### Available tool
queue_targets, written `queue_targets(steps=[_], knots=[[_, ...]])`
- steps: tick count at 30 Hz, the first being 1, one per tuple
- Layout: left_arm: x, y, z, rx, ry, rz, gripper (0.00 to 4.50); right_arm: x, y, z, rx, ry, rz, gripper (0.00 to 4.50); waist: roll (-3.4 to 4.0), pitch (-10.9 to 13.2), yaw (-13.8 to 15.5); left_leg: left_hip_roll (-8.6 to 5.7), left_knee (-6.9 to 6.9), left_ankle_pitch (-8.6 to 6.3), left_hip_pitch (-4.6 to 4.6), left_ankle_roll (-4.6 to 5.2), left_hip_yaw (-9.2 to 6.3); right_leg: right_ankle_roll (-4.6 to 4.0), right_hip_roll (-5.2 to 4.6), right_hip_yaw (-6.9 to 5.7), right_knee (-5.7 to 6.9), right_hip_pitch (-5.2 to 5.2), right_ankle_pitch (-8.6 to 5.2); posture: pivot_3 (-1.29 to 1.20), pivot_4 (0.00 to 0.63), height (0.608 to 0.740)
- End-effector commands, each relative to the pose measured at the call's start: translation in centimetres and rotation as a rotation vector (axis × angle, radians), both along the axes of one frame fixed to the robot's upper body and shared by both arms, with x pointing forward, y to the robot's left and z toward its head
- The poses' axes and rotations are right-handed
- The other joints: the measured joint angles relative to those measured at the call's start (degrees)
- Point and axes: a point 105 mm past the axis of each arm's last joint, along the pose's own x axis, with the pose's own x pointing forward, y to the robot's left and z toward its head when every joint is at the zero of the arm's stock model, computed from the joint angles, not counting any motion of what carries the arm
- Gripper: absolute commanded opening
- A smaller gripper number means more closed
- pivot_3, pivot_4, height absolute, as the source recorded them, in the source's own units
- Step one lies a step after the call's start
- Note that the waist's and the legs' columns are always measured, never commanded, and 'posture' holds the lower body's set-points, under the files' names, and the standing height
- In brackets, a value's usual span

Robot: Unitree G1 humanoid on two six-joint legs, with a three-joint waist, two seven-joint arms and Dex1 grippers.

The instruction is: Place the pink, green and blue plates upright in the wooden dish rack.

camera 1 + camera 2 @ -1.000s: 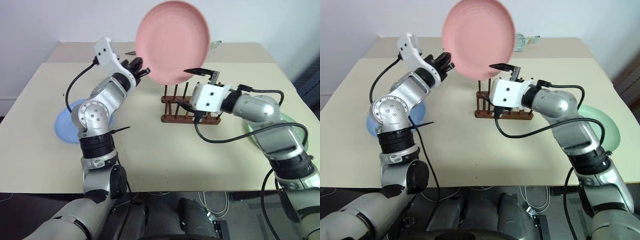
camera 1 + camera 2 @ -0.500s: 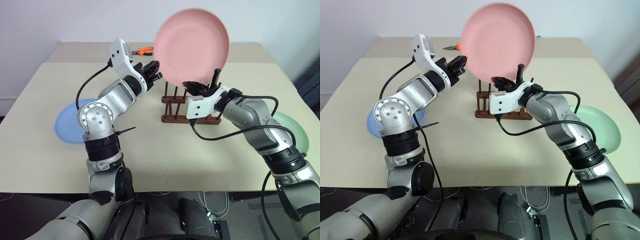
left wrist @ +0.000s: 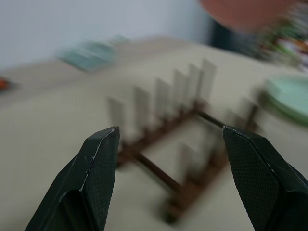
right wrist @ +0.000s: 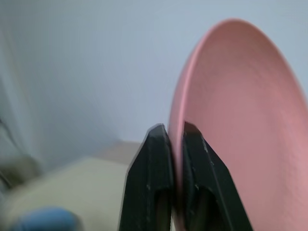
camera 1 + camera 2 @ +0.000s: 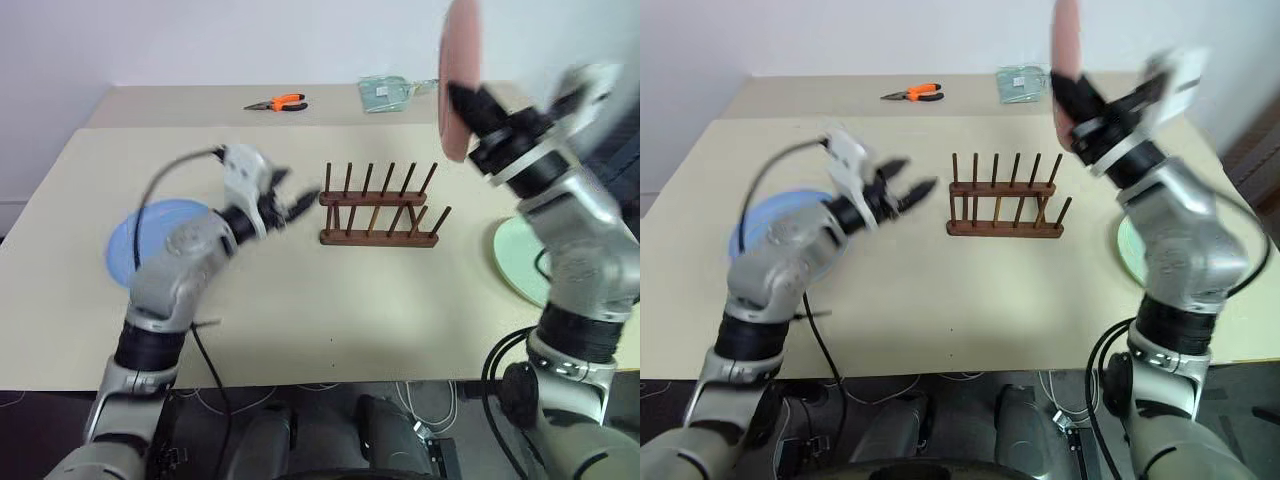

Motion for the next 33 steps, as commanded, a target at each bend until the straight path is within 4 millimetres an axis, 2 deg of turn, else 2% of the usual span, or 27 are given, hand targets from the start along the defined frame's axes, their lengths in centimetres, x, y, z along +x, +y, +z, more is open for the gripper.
queue_targets(steps=[1,9,17,20,22,24,26,28,30,33], knots=[[-2.4,-1.6,1.9,-0.042,-0.058,-0.161,3.46,-1.2,0.3,-0.1,0.041,0.056,0.066,0.00,0.06,0.02,-0.13,0.00,0.00,0.00,0.00,0.00,0.02,0.00,0.00,0.00,0.00,-0.01,0.00,0.00,0.150,0.740],[-2.9,-1.8,1.5,-0.022,-0.046,-0.194,3.46,-0.2,0.3,-3.0,0.085,0.216,0.037,0.00,0.29,-0.08,-0.20,0.00,0.04,0.01,0.02,0.03,0.13,0.06,0.01,0.02,0.05,-0.01,0.01,0.00,0.150,0.740],[-4.0,-2.3,1.3,-0.026,-0.021,-0.255,3.46,1.8,-1.0,-4.3,0.123,0.297,0.006,0.00,0.29,-0.08,-0.24,-0.01,0.06,0.00,0.03,0.04,0.14,0.13,0.01,0.02,0.05,0.00,0.05,0.00,0.150,0.740],[-4.2,-2.6,0.9,-0.009,-0.018,-0.264,3.53,2.4,-1.5,-4.7,0.079,0.307,-0.038,1.04,0.29,-0.08,-0.23,0.00,0.06,0.00,0.03,0.05,0.15,0.11,0.01,0.02,0.05,0.00,0.03,0.00,0.150,0.740],[-4.4,-2.7,0.8,-0.006,-0.015,-0.267,3.53,2.6,-2.1,-4.3,0.036,0.273,-0.101,2.01,0.32,-0.06,-0.23,0.00,0.06,0.00,0.03,0.05,0.16,0.11,0.01,0.03,0.05,0.00,0.03,0.00,0.150,0.740],[-4.4,-2.8,0.7,-0.005,-0.012,-0.266,3.53,2.3,-3.8,-2.8,0.016,0.176,-0.206,3.04,0.32,-0.06,-0.16,-0.01,0.06,0.00,0.02,0.05,0.16,0.14,0.01,0.02,0.04,-0.01,0.04,0.00,0.150,0.740],[-4.4,-2.8,0.5,0.001,-0.007,-0.264,3.53,1.8,-6.3,-1.6,0.026,0.114,-0.303,3.04,0.32,-0.06,-0.06,-0.02,0.06,0.00,0.00,0.05,0.16,0.15,0.00,0.02,0.03,0.00,0.03,0.00,0.150,0.740],[-4.4,-2.8,0.3,0.011,-0.003,-0.266,3.53,1.1,-9.9,-1.9,0.034,0.118,-0.424,3.04,0.32,-0.06,0.16,-0.03,0.08,-0.01,-0.01,0.06,0.15,0.16,0.00,0.02,0.00,0.03,0.03,0.00,0.150,0.740],[-4.3,-2.9,0.1,0.022,-0.001,-0.271,3.53,0.2,-12.4,-3.8,-0.092,0.167,-0.534,3.04,0.28,-0.08,0.87,-0.03,0.07,-0.03,-0.01,0.11,0.15,0.17,0.00,0.00,-0.05,0.06,0.00,0.00,0.150,0.740],[-4.1,-3.0,-0.1,0.034,0.000,-0.277,3.53,-1.2,-12.4,-8.2,-0.410,0.281,-0.551,3.04,0.29,-0.10,1.11,-0.02,0.08,-0.08,0.01,0.18,0.21,0.15,0.00,0.02,-0.06,0.08,-0.05,0.00,0.150,0.740]])
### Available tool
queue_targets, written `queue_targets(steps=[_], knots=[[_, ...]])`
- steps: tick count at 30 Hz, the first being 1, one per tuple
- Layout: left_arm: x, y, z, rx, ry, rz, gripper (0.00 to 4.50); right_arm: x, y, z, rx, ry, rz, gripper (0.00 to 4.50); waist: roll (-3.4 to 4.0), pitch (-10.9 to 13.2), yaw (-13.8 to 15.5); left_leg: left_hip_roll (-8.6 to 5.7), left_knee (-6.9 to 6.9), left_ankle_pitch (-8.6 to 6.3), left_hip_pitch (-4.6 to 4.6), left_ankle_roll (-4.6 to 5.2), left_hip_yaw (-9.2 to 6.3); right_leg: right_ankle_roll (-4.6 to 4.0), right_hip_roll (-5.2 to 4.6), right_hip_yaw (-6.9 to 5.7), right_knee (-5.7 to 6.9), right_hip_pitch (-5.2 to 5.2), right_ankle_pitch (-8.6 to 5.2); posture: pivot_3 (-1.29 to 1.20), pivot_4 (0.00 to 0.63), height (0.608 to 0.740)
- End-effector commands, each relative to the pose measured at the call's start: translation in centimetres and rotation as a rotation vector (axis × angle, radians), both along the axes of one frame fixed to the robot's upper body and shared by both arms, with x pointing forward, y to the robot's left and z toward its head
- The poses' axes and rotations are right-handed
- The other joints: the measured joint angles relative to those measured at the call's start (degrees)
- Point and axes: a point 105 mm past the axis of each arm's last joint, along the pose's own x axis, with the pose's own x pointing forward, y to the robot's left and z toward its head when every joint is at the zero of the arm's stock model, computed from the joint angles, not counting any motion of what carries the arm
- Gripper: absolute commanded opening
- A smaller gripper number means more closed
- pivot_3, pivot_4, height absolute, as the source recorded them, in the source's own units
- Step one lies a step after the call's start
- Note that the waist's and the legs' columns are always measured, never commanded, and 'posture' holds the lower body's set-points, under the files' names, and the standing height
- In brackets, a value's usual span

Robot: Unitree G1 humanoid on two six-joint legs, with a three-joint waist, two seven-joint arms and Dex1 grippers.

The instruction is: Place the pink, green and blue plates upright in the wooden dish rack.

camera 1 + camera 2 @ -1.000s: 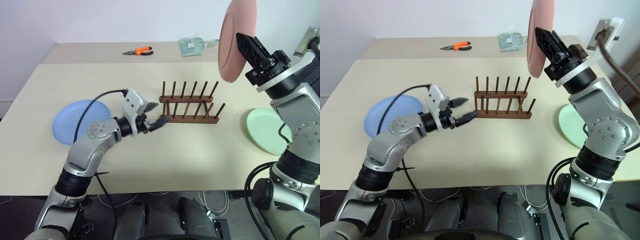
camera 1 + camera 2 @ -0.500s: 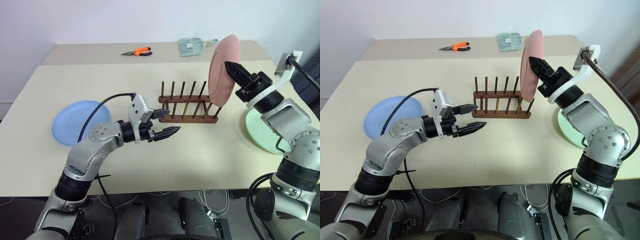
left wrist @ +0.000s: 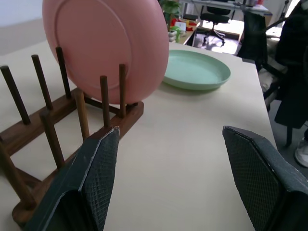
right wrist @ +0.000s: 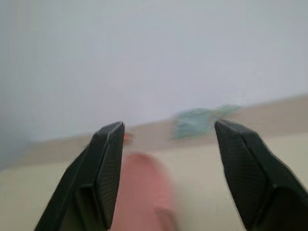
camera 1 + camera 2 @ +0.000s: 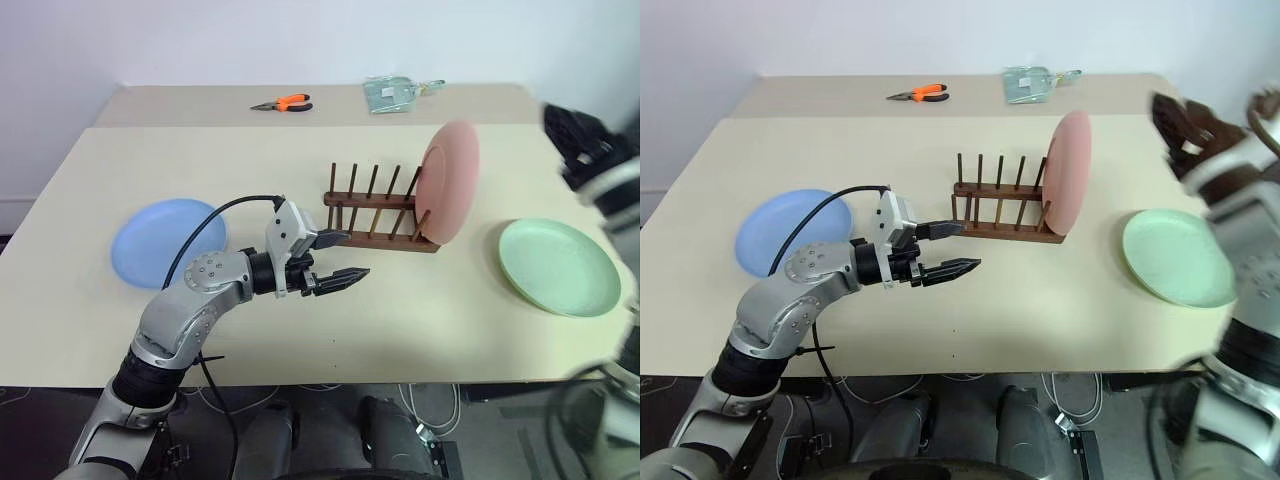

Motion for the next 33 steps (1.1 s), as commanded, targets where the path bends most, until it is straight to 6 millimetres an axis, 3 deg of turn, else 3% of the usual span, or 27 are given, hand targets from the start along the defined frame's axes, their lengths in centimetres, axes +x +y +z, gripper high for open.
queue_targets(steps=[1,5,11,14,18,19,21,25,27,29,33], knots=[[-0.1,-0.4,0.4,0.004,-0.033,-0.027,3.53,-1.5,1.3,-4.2,-0.307,0.187,0.064,3.04,0.06,-0.01,-0.05,0.01,0.01,0.00,0.01,0.00,0.01,-0.01,0.00,0.01,0.01,0.00,0.00,0.00,0.150,0.740],[-0.1,-1.0,0.3,0.020,-0.040,-0.057,3.53,-3.1,2.6,-10.8,-0.581,0.427,0.161,3.04,0.17,-0.06,-0.81,0.05,0.05,0.00,0.06,0.00,0.19,0.18,0.00,0.11,0.04,-0.01,-0.14,0.00,0.150,0.740],[0.1,-0.9,0.8,0.001,-0.045,-0.056,3.53,-3.0,0.7,-15.3,-0.649,0.595,0.073,3.04,0.16,-0.06,-1.18,0.04,0.11,0.00,0.04,0.00,0.18,0.17,-0.02,0.13,0.04,0.00,-0.14,0.00,0.150,0.740],[0.2,-0.7,0.8,-0.002,-0.045,-0.048,3.53,-2.9,-0.2,-15.9,-0.677,0.620,0.029,2.25,0.15,-0.06,-1.08,0.03,0.11,0.00,0.02,0.00,0.14,0.16,-0.03,0.13,0.01,0.00,-0.13,0.00,0.150,0.740],[0.1,-0.5,0.6,0.006,-0.045,-0.037,3.53,-2.2,-0.7,-14.9,-0.719,0.570,-0.008,0.31,0.13,-0.05,-0.47,0.01,0.12,0.00,0.01,0.00,0.15,0.17,-0.04,0.13,0.00,0.01,-0.13,0.00,0.150,0.740],[0.1,-0.5,0.5,0.006,-0.046,-0.035,3.53,-1.9,-0.7,-14.3,-0.737,0.541,-0.024,0.06,0.11,-0.05,-0.43,0.01,0.13,0.00,0.02,0.00,0.15,0.17,-0.05,0.13,0.00,0.01,-0.13,0.00,0.150,0.740],[0.2,-0.4,0.4,0.009,-0.045,-0.028,3.53,-1.1,-0.7,-12.1,-0.759,0.454,-0.078,0.06,0.11,-0.04,-0.39,0.01,0.14,0.00,0.03,0.00,0.15,0.17,-0.04,0.13,0.00,0.01,-0.13,0.00,0.150,0.740],[0.4,0.0,0.0,0.022,-0.068,0.000,3.53,0.6,0.3,-4.5,-0.594,0.138,-0.157,0.06,0.23,0.01,-0.61,0.02,0.12,0.00,0.02,0.00,0.17,0.17,-0.04,0.15,0.01,-0.02,-0.12,0.00,0.150,0.740],[1.2,0.8,0.0,-0.001,-0.064,0.059,3.53,0.6,2.9,2.5,-0.332,-0.142,-0.068,0.06,0.27,0.05,-0.66,0.01,0.11,0.00,0.03,0.00,0.16,0.16,-0.04,0.15,0.02,-0.02,-0.11,0.00,0.150,0.740],[2.0,1.9,-0.5,-0.002,-0.054,0.122,3.53,-1.0,5.1,8.2,-0.027,-0.359,0.122,0.06,0.41,0.11,-0.94,0.04,0.09,0.00,0.02,0.00,0.12,-0.03,-0.02,0.15,0.02,-0.03,0.03,0.00,0.150,0.740],[2.6,3.3,-1.2,0.028,-0.059,0.172,3.53,-3.6,8.6,13.1,0.226,-0.491,0.447,0.06,0.20,0.02,-0.32,0.07,-0.02,0.00,0.01,0.00,-0.22,0.10,0.02,-0.15,0.01,0.01,0.09,0.00,0.150,0.740]])
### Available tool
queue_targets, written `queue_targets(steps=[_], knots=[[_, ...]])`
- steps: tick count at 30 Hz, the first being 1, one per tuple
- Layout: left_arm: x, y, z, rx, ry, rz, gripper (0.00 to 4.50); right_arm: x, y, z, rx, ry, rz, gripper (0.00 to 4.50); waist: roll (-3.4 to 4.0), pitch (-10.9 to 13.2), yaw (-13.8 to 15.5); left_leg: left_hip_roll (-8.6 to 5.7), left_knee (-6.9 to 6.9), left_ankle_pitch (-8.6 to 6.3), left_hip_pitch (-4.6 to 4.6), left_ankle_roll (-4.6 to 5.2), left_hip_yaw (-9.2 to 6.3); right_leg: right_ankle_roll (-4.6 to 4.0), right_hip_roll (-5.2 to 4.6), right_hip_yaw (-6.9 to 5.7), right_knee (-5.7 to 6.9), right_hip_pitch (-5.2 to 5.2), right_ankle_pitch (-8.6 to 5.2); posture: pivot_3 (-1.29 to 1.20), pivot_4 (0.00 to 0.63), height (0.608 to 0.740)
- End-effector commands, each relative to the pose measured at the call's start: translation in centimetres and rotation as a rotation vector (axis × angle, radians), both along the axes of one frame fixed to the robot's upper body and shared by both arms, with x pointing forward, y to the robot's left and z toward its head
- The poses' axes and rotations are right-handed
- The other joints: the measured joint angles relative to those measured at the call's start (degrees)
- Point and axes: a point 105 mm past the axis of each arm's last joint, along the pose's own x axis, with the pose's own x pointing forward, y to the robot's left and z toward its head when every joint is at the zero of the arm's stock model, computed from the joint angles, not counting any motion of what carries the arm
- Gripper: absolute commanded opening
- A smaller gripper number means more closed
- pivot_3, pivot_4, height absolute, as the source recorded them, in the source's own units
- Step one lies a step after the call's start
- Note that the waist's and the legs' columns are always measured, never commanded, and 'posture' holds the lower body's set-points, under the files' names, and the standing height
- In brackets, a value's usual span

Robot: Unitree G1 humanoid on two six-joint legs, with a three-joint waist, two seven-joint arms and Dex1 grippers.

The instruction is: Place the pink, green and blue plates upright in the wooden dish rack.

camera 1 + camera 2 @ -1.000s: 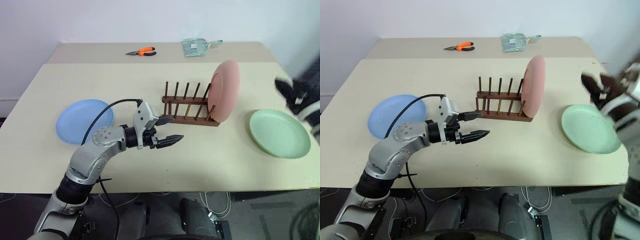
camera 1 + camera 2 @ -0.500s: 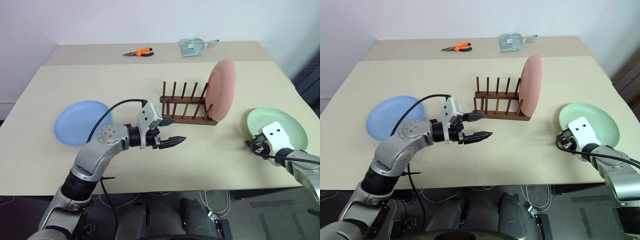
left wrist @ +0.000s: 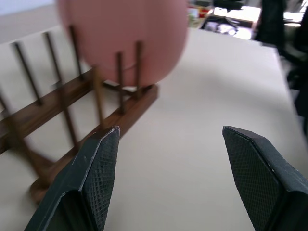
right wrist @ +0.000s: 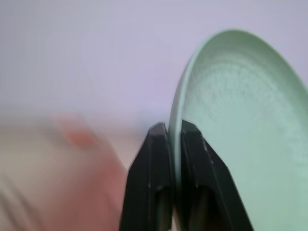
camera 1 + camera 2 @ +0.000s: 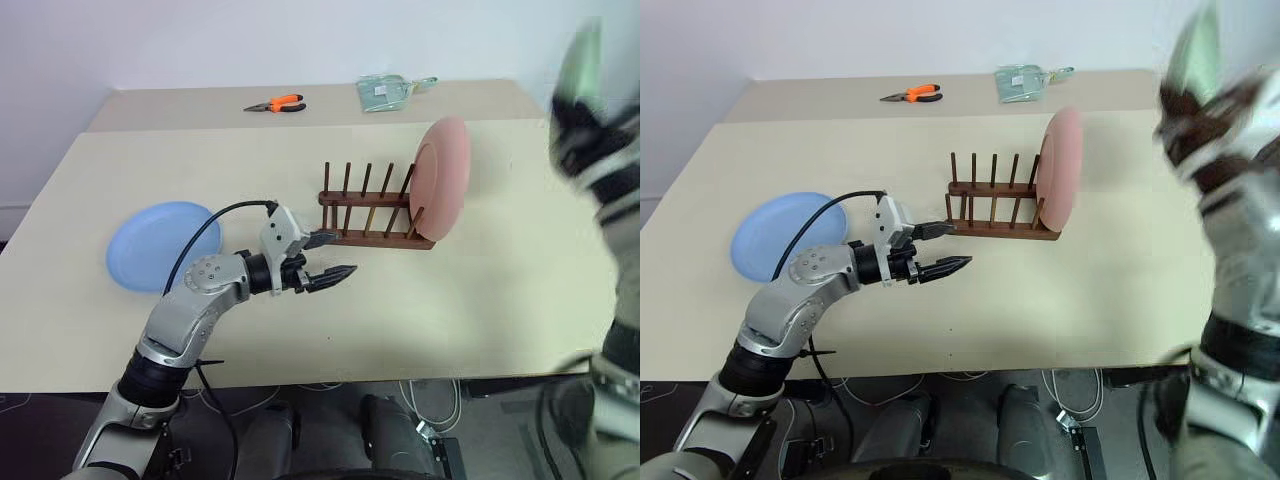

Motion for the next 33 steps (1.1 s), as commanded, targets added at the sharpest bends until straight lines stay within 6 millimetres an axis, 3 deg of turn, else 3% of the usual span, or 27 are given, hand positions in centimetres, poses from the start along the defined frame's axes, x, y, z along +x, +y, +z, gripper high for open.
queue_targets(steps=[1,3,6,9,16,24,33], knots=[[0.6,1.5,0.7,-0.001,-0.049,0.051,3.53,-2.7,3.4,2.7,0.135,-0.063,0.319,0.06,-0.15,-0.08,0.45,0.01,-0.02,-0.02,-0.01,0.02,-0.05,-0.04,0.00,-0.05,-0.01,0.01,-0.03,0.00,0.150,0.740],[0.7,1.9,0.6,-0.001,-0.050,0.064,3.53,-3.2,6.5,3.0,0.177,-0.041,0.494,0.06,-0.16,-0.08,0.49,-0.01,0.01,-0.02,-0.03,0.03,-0.03,-0.14,-0.04,-0.02,-0.05,0.02,-0.08,0.00,0.150,0.740],[0.9,2.3,0.6,-0.002,-0.055,0.087,3.53,-1.9,11.6,1.1,0.271,0.122,0.670,0.06,-0.03,-0.10,0.03,-0.05,0.07,-0.02,-0.02,0.03,0.07,-0.16,-0.09,0.09,-0.03,0.00,-0.08,0.00,0.150,0.740],[0.8,2.3,0.6,-0.005,-0.056,0.089,3.53,0.0,13.6,-1.4,0.329,0.284,0.657,0.06,0.02,-0.11,-0.87,0.00,-0.07,-0.01,0.01,0.03,0.05,-0.15,-0.02,0.12,0.15,-0.19,-0.07,0.00,0.150,0.740],[0.6,2.5,0.7,-0.009,-0.056,0.095,3.53,1.9,13.9,-4.3,0.403,0.414,0.588,0.06,0.02,-0.11,-0.83,-0.09,-0.01,-0.01,-0.08,0.02,0.11,0.01,-0.05,0.15,0.09,-0.20,0.03,0.00,0.150,0.740],[0.7,2.6,0.7,-0.007,-0.055,0.098,3.53,2.6,13.3,-5.1,0.427,0.432,0.519,0.06,0.04,-0.10,-0.99,-0.03,-0.07,-0.01,-0.03,0.02,0.13,0.02,0.02,0.15,0.15,-0.25,0.02,0.00,0.150,0.740],[0.7,2.5,0.8,-0.011,-0.057,0.090,3.53,3.8,11.9,-7.3,0.432,0.496,0.423,0.06,0.04,-0.10,-0.93,-0.04,-0.06,-0.01,-0.03,0.02,0.13,-0.01,0.01,0.15,0.13,-0.23,0.01,0.00,0.150,0.740]])
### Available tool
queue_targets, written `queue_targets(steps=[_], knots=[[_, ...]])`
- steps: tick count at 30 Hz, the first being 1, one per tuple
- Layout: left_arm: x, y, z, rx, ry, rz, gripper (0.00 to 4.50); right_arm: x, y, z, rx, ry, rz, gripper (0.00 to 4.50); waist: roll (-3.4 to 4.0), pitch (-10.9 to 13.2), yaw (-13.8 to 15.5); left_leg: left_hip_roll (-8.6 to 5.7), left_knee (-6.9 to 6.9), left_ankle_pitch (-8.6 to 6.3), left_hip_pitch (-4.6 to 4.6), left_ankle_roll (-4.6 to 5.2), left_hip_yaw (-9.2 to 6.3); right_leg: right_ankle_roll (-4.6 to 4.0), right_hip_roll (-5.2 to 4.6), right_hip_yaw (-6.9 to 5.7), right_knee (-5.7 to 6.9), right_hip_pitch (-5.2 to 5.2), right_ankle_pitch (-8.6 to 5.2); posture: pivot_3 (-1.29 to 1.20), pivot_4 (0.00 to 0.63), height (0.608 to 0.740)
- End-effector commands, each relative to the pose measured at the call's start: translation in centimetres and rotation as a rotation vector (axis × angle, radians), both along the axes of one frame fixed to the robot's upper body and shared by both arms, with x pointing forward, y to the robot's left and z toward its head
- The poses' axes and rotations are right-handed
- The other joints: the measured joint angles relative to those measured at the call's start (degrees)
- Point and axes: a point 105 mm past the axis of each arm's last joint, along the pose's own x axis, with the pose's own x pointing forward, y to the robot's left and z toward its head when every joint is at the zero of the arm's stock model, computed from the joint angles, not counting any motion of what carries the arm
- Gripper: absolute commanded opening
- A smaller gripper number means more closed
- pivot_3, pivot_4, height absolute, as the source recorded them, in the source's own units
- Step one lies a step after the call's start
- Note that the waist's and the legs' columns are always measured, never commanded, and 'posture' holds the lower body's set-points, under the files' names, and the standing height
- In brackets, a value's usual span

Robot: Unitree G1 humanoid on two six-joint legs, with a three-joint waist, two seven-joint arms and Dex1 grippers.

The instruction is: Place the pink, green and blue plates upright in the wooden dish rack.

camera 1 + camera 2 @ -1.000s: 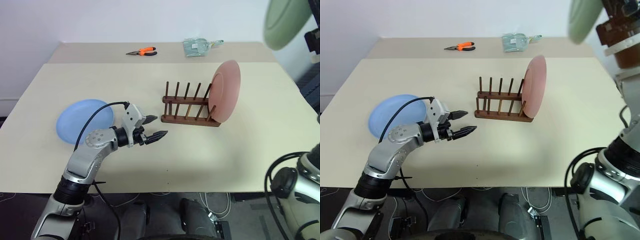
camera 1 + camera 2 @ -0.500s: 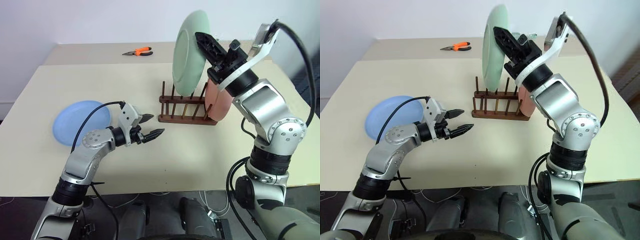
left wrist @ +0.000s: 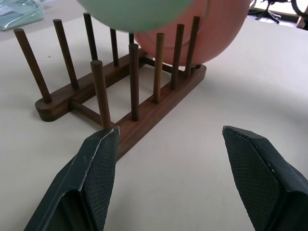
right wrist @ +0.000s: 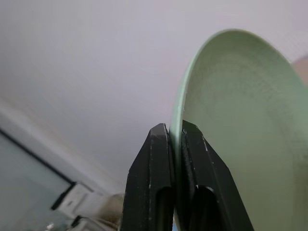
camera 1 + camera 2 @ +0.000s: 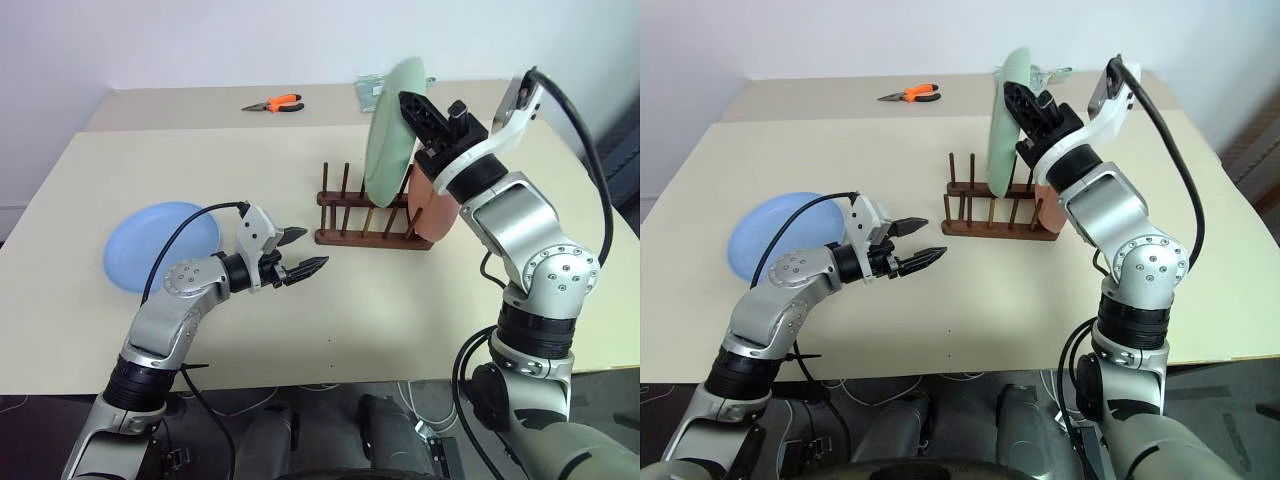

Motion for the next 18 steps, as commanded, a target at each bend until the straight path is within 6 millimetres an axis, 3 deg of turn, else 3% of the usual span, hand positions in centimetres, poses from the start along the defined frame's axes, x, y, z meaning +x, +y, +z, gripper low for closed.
queue_targets(steps=[1,2,3,4,6,9,10,12,14,17,18], knots=[[-0.1,0.2,1.2,-0.012,-0.052,-0.003,3.53,-0.3,-0.3,0.6,-0.004,-0.032,-0.004,0.06,0.00,0.00,-0.01,0.00,0.00,0.00,0.00,0.00,0.00,0.00,0.00,0.00,0.01,-0.01,0.00,0.00,0.150,0.740],[-0.1,0.2,1.2,-0.010,-0.052,-0.003,3.53,-0.2,-0.3,0.5,-0.008,-0.030,-0.004,0.06,0.00,0.00,-0.01,0.00,-0.01,0.00,0.00,0.00,0.00,0.02,0.00,0.00,0.01,-0.01,0.01,0.00,0.150,0.740],[-0.1,0.2,1.2,-0.010,-0.052,-0.002,3.53,-0.2,-0.3,0.4,-0.012,-0.028,-0.001,0.73,0.00,0.00,-0.01,0.00,-0.01,0.00,0.00,0.00,0.00,0.01,0.00,0.00,0.00,-0.01,0.01,0.00,0.150,0.740],[-0.1,0.2,1.2,-0.009,-0.052,-0.001,3.53,-0.2,-0.2,0.3,-0.021,-0.030,-0.002,1.01,0.00,0.00,-0.03,0.01,-0.01,0.00,0.00,0.00,0.00,0.01,0.00,0.00,0.00,-0.01,0.01,0.00,0.150,0.740],[-0.1,0.3,1.1,-0.008,-0.051,0.000,3.53,-0.1,-0.3,0.4,-0.061,-0.045,-0.019,2.05,0.00,0.00,-0.02,0.01,-0.01,0.00,0.00,0.00,-0.01,0.00,0.00,0.00,0.00,-0.01,0.00,0.00,0.150,0.740],[0.0,0.5,1.2,-0.014,-0.050,0.011,3.53,-0.2,-0.6,1.6,-0.258,-0.170,-0.119,3.41,0.00,0.00,0.11,0.00,0.00,0.00,-0.02,0.00,0.01,-0.06,0.00,0.00,-0.02,0.00,-0.04,0.00,0.150,0.740],[0.1,0.6,1.2,-0.017,-0.051,0.018,3.53,-0.2,-0.7,2.0,-0.318,-0.217,-0.152,3.41,0.01,0.01,0.11,-0.01,0.01,0.00,-0.02,0.00,0.01,-0.08,-0.01,-0.01,-0.02,0.01,-0.06,0.00,0.150,0.740],[1.2,1.7,1.3,-0.036,-0.037,0.099,4.05,-0.6,-1.3,3.8,-0.429,-0.357,-0.223,3.48,0.01,0.01,0.05,-0.01,0.02,0.00,-0.02,0.00,0.04,-0.10,-0.01,0.00,-0.04,0.00,-0.07,0.00,0.150,0.740],[3.1,3.9,1.8,-0.051,-0.074,0.258,4.46,-0.9,-1.8,5.4,-0.578,-0.498,-0.302,3.48,0.01,0.01,0.06,0.00,0.01,0.00,-0.01,0.00,0.04,-0.04,0.00,-0.02,-0.03,0.00,-0.05,0.00,0.150,0.740],[6.4,9.3,3.1,-0.101,-0.121,0.635,4.50,-2.1,-0.8,6.6,-0.809,-0.709,-0.320,4.34,-0.04,0.01,0.04,0.00,0.02,0.00,-0.01,0.00,0.03,0.28,0.00,-0.04,-0.03,0.01,-0.11,0.00,0.150,0.740],[7.3,12.0,3.1,-0.079,-0.128,0.805,4.50,-2.7,0.1,6.6,-0.853,-0.768,-0.282,4.46,-0.06,0.01,-0.04,0.00,0.02,0.00,-0.01,0.00,0.02,0.31,0.00,-0.05,-0.04,0.01,-0.11,0.00,0.150,0.740]])
